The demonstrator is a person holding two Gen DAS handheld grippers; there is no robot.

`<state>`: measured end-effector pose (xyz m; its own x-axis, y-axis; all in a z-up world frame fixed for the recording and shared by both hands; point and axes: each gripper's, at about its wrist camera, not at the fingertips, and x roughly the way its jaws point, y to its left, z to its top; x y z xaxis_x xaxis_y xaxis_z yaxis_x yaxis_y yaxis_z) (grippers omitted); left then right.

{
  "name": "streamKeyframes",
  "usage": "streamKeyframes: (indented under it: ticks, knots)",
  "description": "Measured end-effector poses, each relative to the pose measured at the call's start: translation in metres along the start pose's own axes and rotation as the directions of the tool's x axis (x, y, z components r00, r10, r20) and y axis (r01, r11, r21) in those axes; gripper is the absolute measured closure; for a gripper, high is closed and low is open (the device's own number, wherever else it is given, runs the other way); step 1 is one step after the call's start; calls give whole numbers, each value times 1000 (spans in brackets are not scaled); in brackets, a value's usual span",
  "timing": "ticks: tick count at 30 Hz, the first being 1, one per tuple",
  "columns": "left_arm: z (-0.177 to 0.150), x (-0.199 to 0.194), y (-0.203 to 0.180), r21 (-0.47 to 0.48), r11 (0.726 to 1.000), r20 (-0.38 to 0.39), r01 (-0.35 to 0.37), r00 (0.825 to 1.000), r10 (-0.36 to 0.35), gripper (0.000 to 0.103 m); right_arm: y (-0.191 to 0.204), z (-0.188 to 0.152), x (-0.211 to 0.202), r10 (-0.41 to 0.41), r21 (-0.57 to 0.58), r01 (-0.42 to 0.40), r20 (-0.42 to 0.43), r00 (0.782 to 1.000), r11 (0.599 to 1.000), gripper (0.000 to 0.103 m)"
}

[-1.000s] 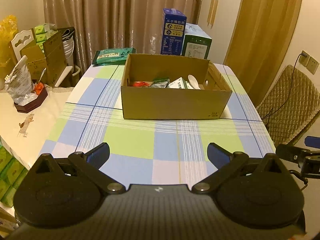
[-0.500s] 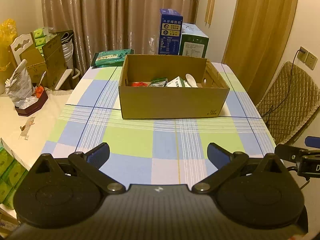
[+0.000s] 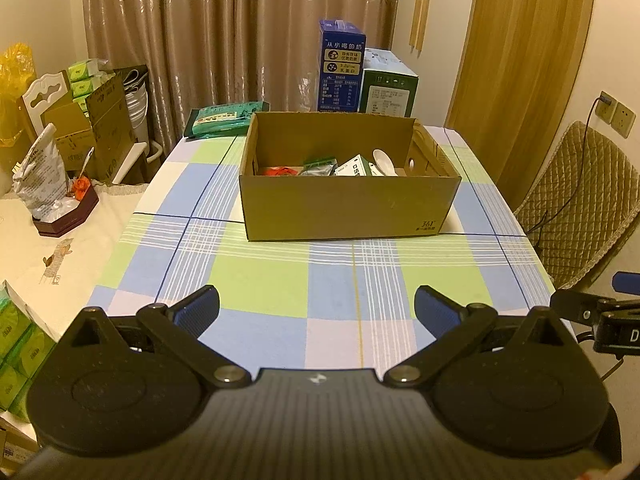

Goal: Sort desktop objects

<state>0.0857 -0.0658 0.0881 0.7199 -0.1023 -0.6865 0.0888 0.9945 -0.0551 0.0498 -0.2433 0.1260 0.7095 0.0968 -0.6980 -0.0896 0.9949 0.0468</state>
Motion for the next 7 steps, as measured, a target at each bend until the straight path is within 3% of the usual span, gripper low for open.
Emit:
streamKeyframes:
  ticks: [7]
  knots:
    - [-2,-1,3,0,1000,6,14,1000,-14,1,2,-3,2,-1,-7,1,-5,1000,1000,2]
